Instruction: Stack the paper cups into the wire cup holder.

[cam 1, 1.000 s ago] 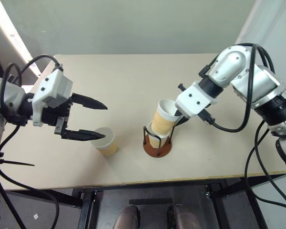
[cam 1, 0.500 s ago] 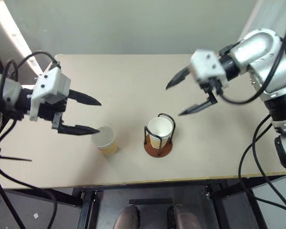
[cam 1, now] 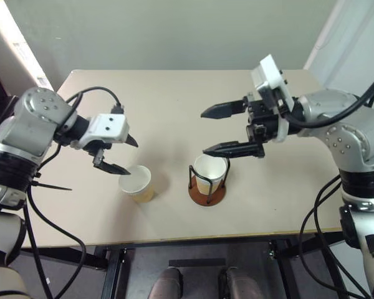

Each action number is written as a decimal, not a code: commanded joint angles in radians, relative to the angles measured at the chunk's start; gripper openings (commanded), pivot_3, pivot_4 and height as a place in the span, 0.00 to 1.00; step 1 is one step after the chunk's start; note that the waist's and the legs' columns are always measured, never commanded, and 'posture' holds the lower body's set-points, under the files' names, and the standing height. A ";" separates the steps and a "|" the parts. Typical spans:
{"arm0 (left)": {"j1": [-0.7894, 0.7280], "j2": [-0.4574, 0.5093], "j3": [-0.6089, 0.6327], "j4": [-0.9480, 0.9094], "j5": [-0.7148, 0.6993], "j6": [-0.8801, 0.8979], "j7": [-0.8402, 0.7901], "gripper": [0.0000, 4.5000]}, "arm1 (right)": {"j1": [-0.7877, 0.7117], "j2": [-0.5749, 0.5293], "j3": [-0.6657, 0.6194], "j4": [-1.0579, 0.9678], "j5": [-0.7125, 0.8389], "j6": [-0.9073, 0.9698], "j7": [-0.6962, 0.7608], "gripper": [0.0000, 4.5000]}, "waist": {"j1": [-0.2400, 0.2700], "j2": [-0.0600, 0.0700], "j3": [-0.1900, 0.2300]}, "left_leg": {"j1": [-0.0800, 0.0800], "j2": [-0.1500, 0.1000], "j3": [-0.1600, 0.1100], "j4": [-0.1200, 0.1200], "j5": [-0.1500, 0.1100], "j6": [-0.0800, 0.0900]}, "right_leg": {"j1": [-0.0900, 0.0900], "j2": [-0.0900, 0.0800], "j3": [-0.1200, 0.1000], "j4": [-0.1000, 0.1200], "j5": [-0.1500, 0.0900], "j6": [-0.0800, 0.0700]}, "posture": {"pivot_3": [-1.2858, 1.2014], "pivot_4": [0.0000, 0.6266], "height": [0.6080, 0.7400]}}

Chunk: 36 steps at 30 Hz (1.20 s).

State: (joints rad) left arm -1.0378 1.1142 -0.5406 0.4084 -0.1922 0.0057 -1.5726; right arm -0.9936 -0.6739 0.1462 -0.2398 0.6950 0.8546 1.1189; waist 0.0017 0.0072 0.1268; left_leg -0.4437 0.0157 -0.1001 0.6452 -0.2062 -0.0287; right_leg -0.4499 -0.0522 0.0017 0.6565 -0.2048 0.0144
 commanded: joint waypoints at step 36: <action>-0.496 -0.057 -0.264 0.034 -0.467 -0.003 -0.042 0.01 | 0.741 -0.345 -0.653 -0.159 -0.073 -0.189 0.113 1.00 | 0.032 0.003 -0.002 | -0.010 -0.004 0.002 0.007 0.000 0.008 | 0.002 -0.003 0.003 -0.013 0.013 0.020 | 0.52 0.24 1.00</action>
State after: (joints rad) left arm -1.4348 1.0699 -0.7790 0.4333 -0.5347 -0.0108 -1.5770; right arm -0.3862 -1.0316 -0.2806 -0.3597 0.6308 0.6834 1.2278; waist 0.0341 0.0106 0.1250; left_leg -0.4532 0.0104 -0.0961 0.6523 -0.2054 -0.0191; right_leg -0.4463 -0.0555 0.0041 0.6428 -0.1912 0.0390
